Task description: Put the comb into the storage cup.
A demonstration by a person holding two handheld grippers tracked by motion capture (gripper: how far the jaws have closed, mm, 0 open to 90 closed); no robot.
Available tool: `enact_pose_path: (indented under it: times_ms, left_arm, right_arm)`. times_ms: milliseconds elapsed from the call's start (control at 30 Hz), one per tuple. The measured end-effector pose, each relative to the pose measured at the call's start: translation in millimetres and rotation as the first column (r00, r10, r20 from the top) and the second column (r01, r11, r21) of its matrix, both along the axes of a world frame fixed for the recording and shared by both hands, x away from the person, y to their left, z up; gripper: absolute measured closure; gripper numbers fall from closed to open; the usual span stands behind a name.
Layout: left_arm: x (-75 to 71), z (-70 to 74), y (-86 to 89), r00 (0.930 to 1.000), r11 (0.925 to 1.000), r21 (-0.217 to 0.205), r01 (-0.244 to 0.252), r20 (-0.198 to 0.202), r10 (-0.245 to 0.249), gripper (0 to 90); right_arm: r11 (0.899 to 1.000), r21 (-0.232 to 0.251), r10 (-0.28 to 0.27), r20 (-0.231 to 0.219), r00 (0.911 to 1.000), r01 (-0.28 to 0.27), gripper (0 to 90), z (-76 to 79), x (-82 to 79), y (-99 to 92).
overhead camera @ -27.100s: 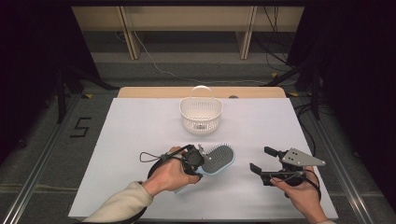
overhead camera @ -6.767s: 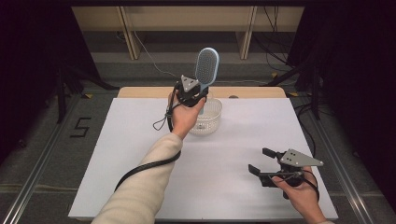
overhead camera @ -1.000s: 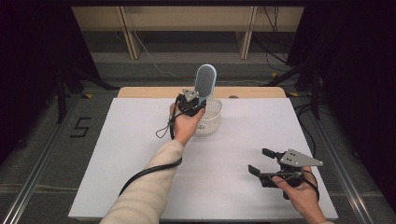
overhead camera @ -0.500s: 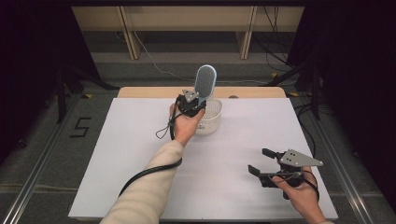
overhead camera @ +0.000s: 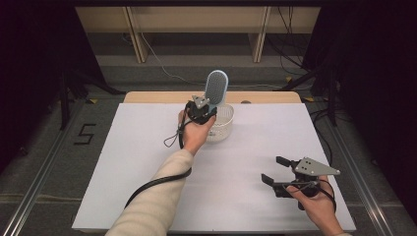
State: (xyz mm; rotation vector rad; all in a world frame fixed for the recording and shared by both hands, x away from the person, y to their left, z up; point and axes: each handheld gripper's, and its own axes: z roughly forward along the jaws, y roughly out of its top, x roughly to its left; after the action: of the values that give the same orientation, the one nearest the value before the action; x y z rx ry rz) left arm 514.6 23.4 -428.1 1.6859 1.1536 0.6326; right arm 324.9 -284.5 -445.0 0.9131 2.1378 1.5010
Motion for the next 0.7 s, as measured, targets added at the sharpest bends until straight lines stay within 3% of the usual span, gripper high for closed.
enact_pose_path:
  times_ms: [200, 267, 400, 700]
  left_arm:
    - [-3.6, -2.3, -0.1, 0.9999, 0.9996, 0.027, 0.002, -0.016, -0.002, 67.5]
    - [-5.7, -2.8, -0.8, 1.0000, 0.9985, 0.055, 0.002, 0.000, -0.002, 67.2]
    - [-9.2, 0.0, -2.1, 0.9997, 0.9953, 0.094, 0.022, -0.009, -0.021, 58.3]
    - [-16.7, 10.5, 3.5, 0.9963, 0.9928, 0.087, 0.083, 0.017, -0.085, 42.6]
  right_arm:
    - [1.000, -0.002, 0.000, -0.001, 1.0000, 0.000, 16.0, -0.1, 0.0, 0.2]
    - [1.000, -0.002, 0.001, 0.001, 1.0000, -0.001, 16.0, 0.0, -0.1, 0.1]
    - [1.000, -0.001, 0.000, 0.001, 1.0000, 0.000, 16.0, -0.5, 0.2, 0.1]
    - [1.000, -0.002, 0.000, -0.003, 1.0000, 0.000, 16.0, -0.1, -0.3, 0.5]
